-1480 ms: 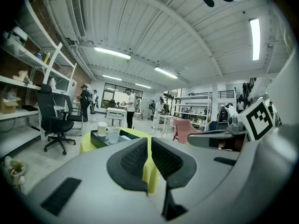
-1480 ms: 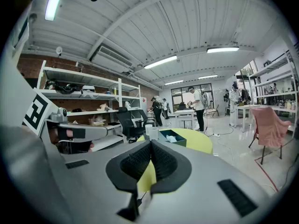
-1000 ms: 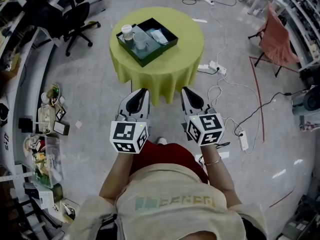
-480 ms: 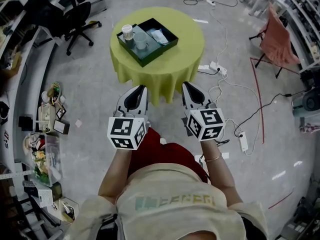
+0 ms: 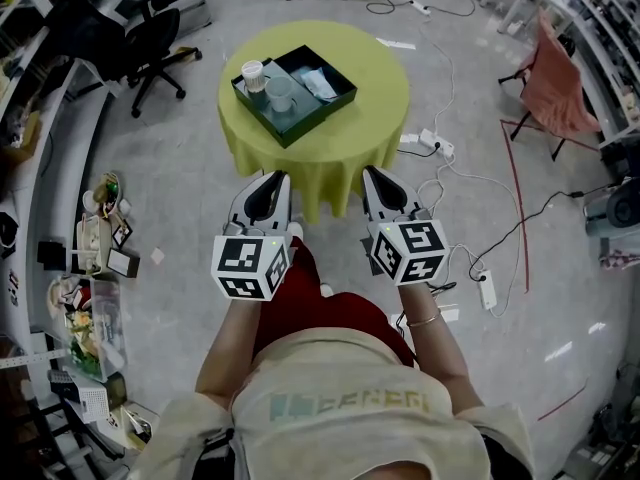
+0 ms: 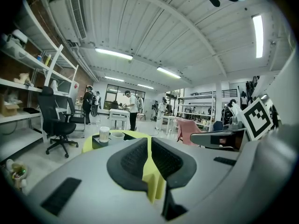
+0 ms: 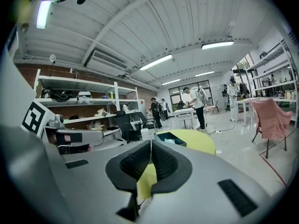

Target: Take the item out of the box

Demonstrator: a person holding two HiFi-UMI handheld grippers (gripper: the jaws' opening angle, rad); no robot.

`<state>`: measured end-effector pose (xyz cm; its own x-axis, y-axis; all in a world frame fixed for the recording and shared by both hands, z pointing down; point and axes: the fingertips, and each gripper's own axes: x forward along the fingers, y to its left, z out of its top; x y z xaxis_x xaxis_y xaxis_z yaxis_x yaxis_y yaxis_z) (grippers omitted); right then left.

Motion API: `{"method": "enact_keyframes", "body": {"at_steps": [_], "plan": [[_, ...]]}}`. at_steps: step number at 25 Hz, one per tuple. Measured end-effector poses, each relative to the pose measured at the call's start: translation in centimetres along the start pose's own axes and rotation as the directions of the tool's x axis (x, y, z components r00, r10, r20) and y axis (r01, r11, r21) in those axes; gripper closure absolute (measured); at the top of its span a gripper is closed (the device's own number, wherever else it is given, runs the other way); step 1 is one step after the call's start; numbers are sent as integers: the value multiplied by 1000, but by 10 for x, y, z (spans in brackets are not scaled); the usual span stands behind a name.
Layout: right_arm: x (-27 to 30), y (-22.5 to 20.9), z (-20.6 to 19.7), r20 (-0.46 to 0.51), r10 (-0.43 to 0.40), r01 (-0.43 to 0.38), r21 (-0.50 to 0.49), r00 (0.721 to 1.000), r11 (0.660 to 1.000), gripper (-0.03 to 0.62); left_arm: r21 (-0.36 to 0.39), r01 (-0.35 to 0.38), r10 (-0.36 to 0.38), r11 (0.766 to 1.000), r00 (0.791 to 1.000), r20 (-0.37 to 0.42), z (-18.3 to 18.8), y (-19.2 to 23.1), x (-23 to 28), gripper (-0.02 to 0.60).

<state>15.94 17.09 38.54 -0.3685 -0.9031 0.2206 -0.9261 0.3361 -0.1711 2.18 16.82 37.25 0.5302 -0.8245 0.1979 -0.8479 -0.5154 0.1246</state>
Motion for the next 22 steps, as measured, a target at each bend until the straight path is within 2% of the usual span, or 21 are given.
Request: {"method": "enact_keyframes", "body": {"at_steps": [13, 22], "plan": [[71, -18, 18, -14, -8, 8, -9, 1000, 1000, 556, -18, 4, -4, 1000, 1000, -4, 15, 52, 64, 543], [142, -26, 31, -43, -1, 0, -9, 999, 1000, 556, -33, -7, 7, 999, 1000, -15, 29, 105, 112, 543]]}}
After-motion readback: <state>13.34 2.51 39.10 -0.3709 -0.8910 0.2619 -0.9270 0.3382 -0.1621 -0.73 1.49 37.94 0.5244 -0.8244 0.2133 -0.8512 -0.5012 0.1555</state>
